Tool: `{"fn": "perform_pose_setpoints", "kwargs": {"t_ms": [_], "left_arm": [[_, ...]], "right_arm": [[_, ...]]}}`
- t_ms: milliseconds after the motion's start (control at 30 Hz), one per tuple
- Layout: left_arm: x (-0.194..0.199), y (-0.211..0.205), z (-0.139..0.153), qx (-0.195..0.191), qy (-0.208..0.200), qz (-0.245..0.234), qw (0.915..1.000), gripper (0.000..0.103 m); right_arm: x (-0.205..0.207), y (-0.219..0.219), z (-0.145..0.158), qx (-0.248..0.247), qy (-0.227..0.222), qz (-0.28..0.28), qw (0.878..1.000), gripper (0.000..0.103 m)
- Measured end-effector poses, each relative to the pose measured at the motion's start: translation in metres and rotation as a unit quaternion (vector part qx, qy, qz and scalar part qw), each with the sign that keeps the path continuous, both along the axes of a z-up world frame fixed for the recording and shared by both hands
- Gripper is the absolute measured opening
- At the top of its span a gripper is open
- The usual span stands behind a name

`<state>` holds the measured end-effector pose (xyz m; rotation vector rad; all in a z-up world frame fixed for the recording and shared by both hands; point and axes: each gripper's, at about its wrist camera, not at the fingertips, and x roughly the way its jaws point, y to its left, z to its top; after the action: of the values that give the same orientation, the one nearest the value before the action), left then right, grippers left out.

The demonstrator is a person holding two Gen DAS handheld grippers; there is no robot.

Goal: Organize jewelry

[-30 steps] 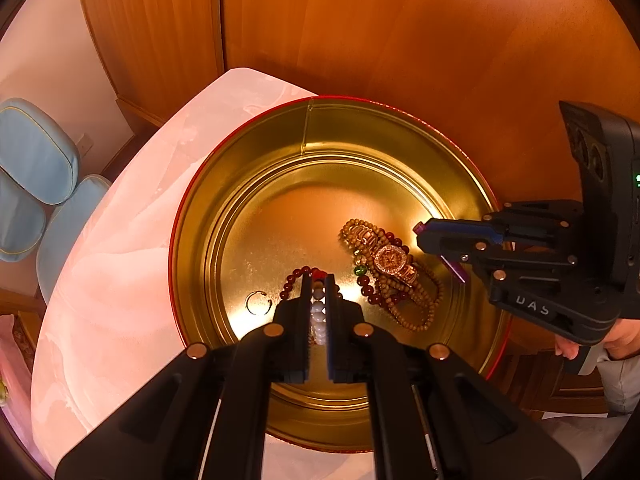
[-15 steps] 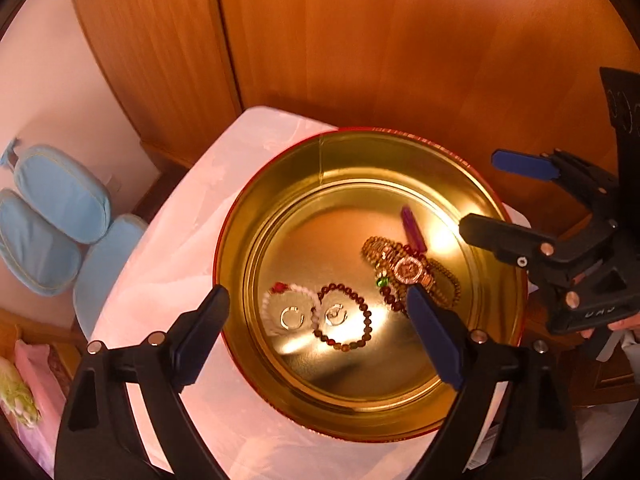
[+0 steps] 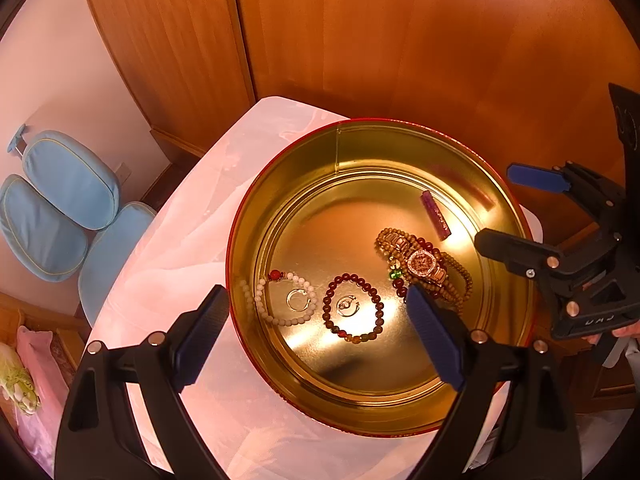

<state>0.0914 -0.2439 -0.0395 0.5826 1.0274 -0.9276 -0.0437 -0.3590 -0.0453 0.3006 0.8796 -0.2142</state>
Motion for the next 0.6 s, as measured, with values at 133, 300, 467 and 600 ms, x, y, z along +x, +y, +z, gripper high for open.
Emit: {"fn": "perform_pose_setpoints", "kwargs": {"t_ms": [133,300,467,600], "left_arm": [[0.0007,-0.0022,-0.0016,0.002,0.0,-0.004,1.0,0.087],[0.0011,-0.0044,-0.0026,0.004,0.002,-0.006,1.0,0.087],[0.0016,-0.0052,-0.0043,0.008,0.002,-0.007,0.9999,0.087],[0.0023,-0.0054,-0.0061,0.01,0.005,-0.006,0.9999,0.087]], "right_arm": [[-0.0013,0.0025,-0.0008,0.002,0.0,0.001,1.0,0.094],[-0.0009,0.0051,-0.001,-0.001,0.003,0.002,1.0,0.094],[0.0003,0.0053,-0.0019,0.002,0.004,-0.003,1.0,0.094],[0.0006,0.0038,-0.0024,0.002,0.005,-0.003,1.0,0.094]]}}
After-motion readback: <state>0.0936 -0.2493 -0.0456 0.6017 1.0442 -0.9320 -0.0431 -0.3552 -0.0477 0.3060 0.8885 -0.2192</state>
